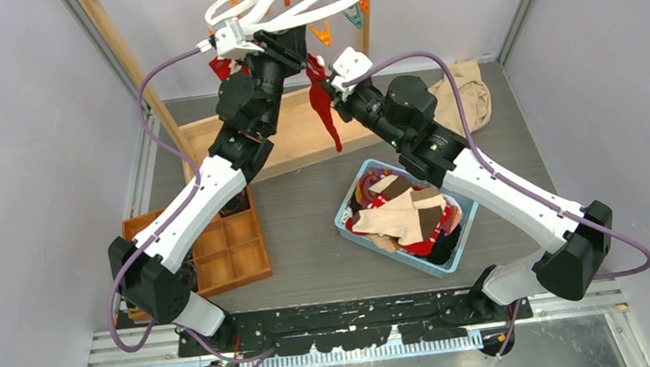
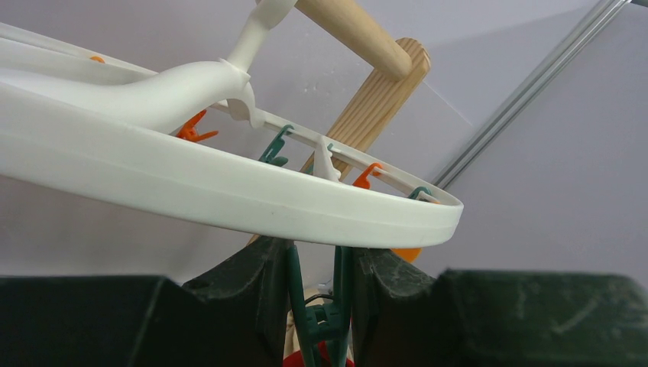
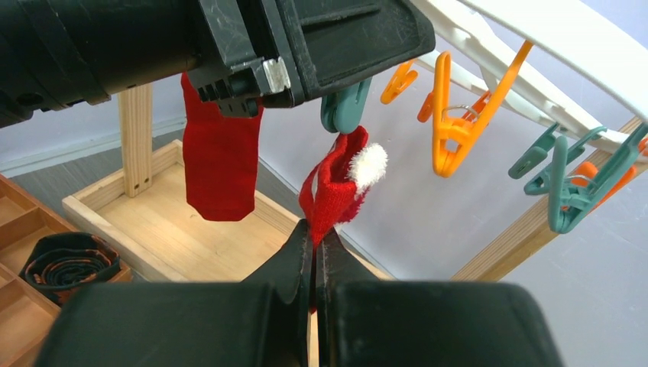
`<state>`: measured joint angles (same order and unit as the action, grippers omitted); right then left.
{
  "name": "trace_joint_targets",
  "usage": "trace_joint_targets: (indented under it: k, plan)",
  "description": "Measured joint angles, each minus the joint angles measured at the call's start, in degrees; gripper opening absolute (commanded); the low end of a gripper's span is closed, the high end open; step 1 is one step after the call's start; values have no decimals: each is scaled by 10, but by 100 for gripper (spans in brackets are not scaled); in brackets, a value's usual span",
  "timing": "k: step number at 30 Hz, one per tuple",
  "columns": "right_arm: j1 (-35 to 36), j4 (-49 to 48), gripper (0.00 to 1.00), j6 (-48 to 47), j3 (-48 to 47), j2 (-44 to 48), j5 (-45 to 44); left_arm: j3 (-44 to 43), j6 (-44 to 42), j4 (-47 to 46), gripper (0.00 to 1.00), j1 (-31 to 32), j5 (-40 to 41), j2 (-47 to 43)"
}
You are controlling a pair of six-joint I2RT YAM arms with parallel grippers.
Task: Clip the socks to the hanger
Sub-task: Clamp the sock onto the hanger.
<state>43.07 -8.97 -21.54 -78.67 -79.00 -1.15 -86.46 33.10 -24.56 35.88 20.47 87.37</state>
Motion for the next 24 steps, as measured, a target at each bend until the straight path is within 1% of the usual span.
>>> trace_joint_targets:
  k: [13, 24]
  plan:
    - [1, 0, 1, -10, -26, -4, 0, 0, 2, 1, 0, 0, 0, 0]
    - [2, 8, 1, -19, -25, -4, 17, -5, 21, 7, 0, 0, 2, 0]
